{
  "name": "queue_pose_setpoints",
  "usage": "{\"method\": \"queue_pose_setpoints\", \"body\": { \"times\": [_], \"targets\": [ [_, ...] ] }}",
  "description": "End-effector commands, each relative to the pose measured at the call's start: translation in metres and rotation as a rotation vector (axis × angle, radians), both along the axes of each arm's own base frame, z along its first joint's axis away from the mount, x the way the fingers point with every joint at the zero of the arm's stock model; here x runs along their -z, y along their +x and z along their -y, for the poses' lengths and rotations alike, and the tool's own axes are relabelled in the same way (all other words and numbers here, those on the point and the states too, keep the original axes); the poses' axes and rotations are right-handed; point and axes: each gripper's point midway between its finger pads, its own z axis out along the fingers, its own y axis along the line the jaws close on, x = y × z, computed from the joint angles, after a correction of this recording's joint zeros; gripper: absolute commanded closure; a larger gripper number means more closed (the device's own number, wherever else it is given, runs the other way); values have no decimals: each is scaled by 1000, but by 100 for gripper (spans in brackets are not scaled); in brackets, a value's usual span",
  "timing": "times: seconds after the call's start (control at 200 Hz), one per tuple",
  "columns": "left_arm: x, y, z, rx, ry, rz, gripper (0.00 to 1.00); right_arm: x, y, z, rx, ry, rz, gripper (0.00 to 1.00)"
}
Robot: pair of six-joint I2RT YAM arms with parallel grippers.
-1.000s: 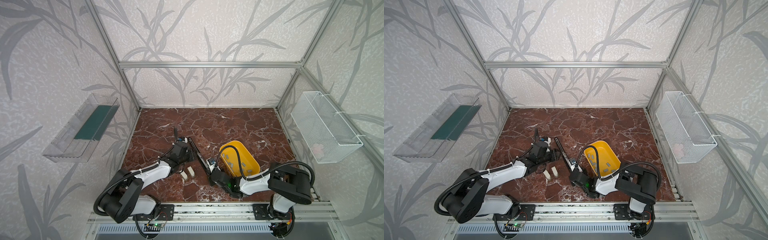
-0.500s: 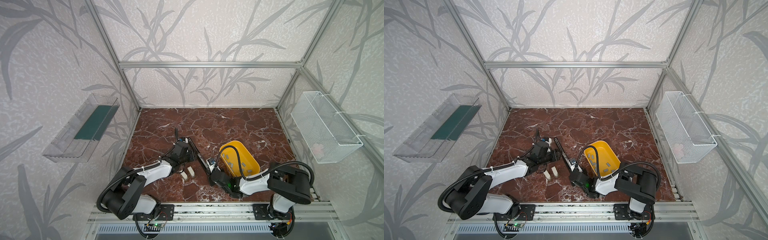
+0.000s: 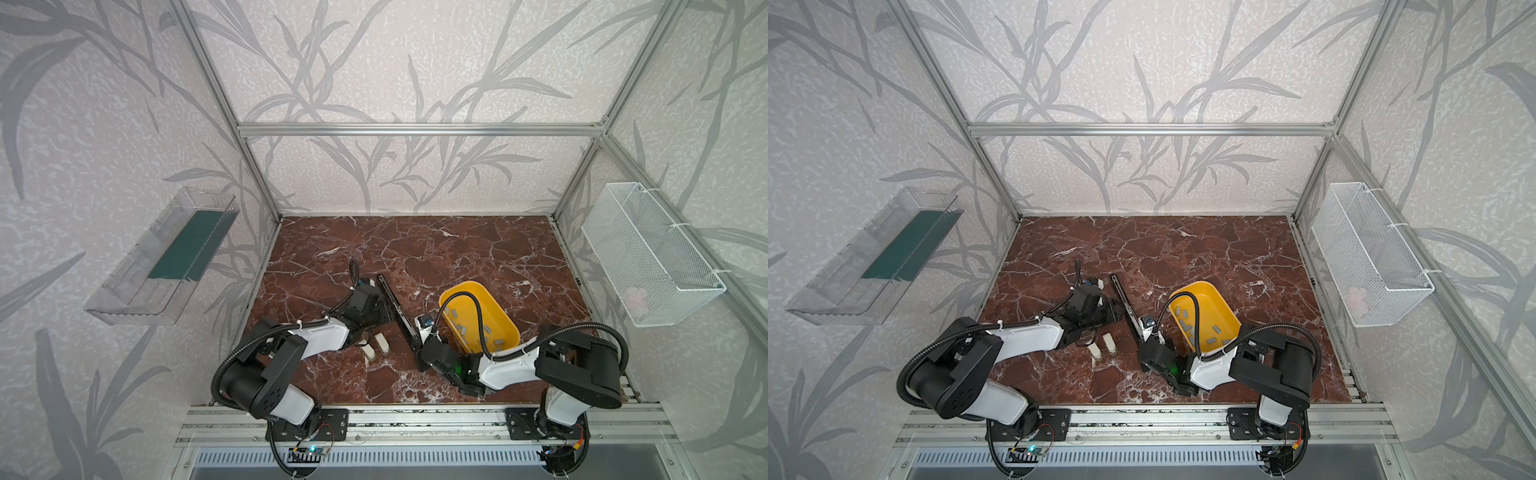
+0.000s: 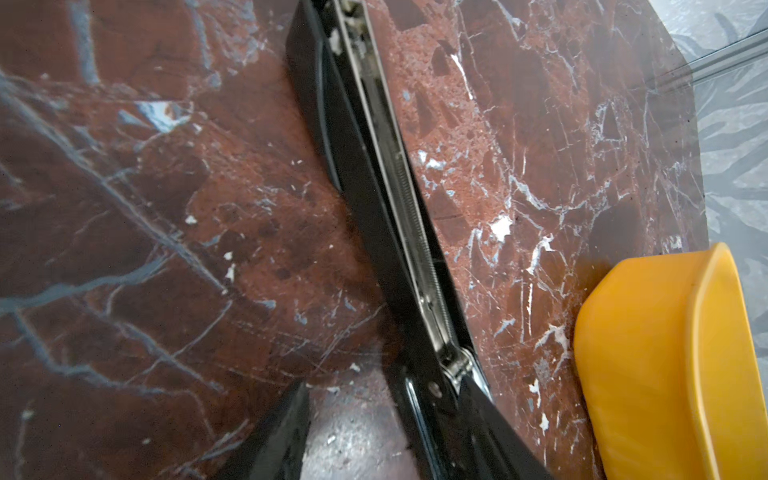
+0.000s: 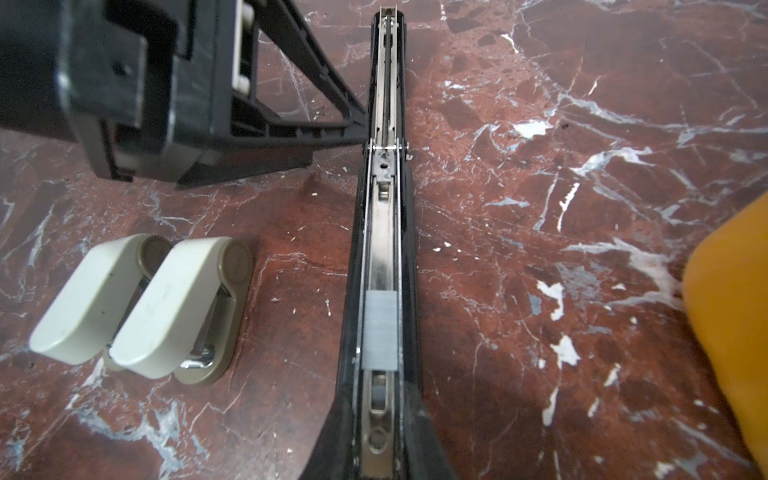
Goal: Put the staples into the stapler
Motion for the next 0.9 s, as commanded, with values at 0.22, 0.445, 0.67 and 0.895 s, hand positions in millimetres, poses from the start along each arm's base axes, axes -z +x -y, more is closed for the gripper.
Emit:
{"method": "queue_pose_setpoints", "body": {
  "times": [0.22,0.445,0.67,0.895],
  "targets": [
    [7,31,10,-38,-84,-1,43,-4,-10,-8,-2,82,-78,100],
    [26,55,13,-39,-99,-34,46,-4,-17,-13,-37,58,-47,100],
    [12,86,8,-18,-181,29,47,-2,-20,-10,-62,44,-16,100],
    [-30,96,13,62,-158,152,48,-3,-19,-9,-71,50,16,100]
  ]
}}
